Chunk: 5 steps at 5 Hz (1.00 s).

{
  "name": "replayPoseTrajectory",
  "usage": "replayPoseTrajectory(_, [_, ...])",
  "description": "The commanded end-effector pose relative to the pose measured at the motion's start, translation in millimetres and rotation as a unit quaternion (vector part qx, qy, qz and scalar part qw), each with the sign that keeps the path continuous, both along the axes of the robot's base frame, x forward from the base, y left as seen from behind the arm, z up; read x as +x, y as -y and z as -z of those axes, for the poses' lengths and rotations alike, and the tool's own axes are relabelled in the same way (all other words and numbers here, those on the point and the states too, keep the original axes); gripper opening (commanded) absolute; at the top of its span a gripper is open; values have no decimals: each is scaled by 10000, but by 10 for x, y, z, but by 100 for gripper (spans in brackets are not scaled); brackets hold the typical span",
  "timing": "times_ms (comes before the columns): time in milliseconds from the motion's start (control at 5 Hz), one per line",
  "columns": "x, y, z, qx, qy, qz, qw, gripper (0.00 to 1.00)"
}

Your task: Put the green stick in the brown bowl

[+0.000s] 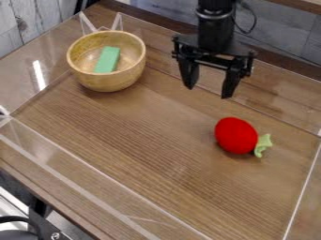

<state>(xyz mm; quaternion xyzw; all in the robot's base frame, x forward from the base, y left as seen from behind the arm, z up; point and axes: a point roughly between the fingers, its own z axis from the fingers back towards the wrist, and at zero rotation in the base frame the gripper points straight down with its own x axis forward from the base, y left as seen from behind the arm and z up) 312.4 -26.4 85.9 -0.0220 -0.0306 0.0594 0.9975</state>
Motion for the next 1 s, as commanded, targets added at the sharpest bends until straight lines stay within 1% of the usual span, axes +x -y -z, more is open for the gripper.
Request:
replayPoseTrajectory(0, [-26,154,-96,106,238,145,9996,100])
replayPoseTrajectory(200, [-164,132,-142,257,380,336,9984,100])
replayPoseTrajectory(400, [-213,245,-152,297,427,474,9975,100])
replayPoseTrajectory(600, [-227,87,-243,350,555,525,9965,100])
replayPoseTrajectory(800, [-246,-128,-276,404,619,518,9959,100])
